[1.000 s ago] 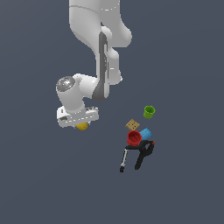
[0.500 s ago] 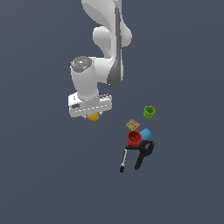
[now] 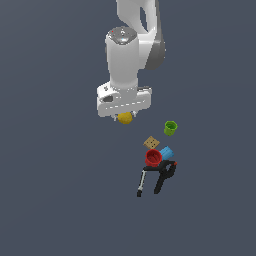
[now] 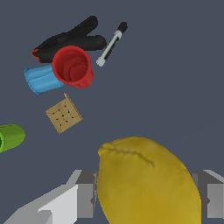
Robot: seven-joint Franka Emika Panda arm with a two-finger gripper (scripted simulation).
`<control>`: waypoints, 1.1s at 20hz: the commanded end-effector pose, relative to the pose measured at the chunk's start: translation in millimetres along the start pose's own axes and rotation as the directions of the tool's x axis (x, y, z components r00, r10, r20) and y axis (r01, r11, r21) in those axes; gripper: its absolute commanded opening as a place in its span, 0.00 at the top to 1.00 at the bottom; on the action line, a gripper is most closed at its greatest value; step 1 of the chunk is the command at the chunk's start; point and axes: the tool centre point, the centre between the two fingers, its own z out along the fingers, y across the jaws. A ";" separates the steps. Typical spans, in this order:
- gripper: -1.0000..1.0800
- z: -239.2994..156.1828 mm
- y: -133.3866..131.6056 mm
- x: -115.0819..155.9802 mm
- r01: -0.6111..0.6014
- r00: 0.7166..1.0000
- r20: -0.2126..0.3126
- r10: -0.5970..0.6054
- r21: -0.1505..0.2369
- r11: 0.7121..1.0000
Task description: Pick up a designated object from a clutter of objects.
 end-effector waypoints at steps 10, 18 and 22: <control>1.00 -92.5 -91.7 10.0 0.001 1.000 0.000 -0.001 0.000 1.000; 1.00 -128.5 -127.0 16.6 0.001 1.000 -0.001 -0.001 0.003 1.000; 1.00 -134.6 -132.9 18.1 0.001 1.000 -0.001 -0.001 0.004 1.000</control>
